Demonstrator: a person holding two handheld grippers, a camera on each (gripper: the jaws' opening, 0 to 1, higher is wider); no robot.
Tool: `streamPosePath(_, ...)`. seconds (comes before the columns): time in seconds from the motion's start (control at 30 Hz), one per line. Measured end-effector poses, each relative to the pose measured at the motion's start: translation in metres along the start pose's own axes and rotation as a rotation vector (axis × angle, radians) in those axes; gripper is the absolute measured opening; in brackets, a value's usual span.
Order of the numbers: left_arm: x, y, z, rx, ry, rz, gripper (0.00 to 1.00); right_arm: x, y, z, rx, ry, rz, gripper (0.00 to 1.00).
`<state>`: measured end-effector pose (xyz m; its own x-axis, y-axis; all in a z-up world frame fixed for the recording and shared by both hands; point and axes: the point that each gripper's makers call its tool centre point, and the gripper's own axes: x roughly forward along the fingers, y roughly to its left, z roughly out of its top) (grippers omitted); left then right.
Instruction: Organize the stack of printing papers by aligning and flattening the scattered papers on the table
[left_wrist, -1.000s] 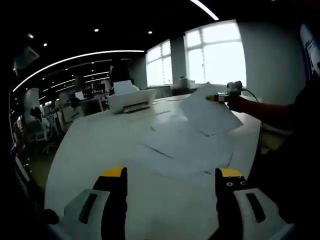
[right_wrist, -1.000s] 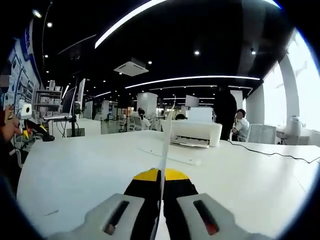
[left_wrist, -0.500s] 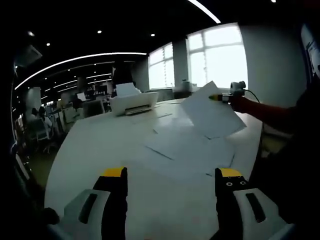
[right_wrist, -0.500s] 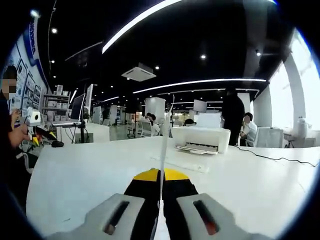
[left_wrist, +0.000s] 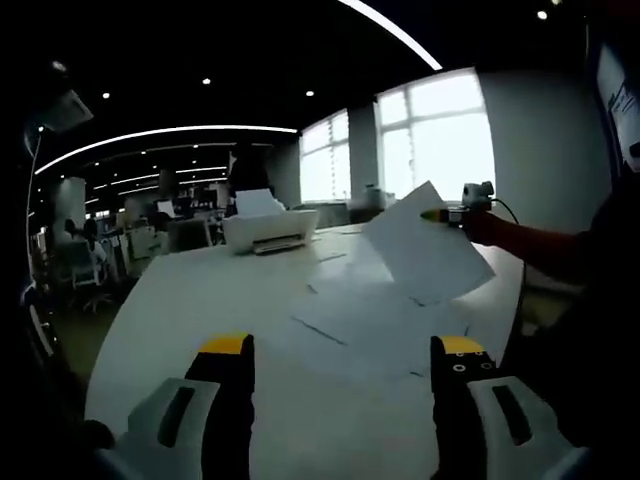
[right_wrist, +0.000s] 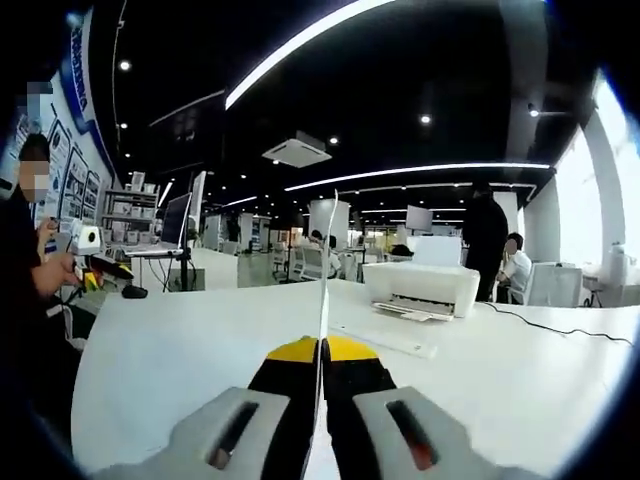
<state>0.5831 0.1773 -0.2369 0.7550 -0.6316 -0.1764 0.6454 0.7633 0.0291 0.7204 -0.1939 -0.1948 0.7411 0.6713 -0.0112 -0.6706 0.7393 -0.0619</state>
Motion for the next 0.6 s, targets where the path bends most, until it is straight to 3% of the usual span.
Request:
streamPosePath(0.2,0.001,-0.005,0.006,-0.023,-0.042,-0.022,0.91,0.001,0.014,0.003,-0.004,0.004,0.013,0.0)
streamPosePath(0.37,-0.001,-0.002,0.008,-0.026,-0.05,-0.009,0.82,0.002,0.019,0.005,-0.006,0.003,0.019,0.0)
streamPosePath(0.6,-0.002,-0.003,0.013,-0.026,-0.07,-0.008,0.81,0.0,-0.008,0.004,-0.006,-0.004,0.034,0.0)
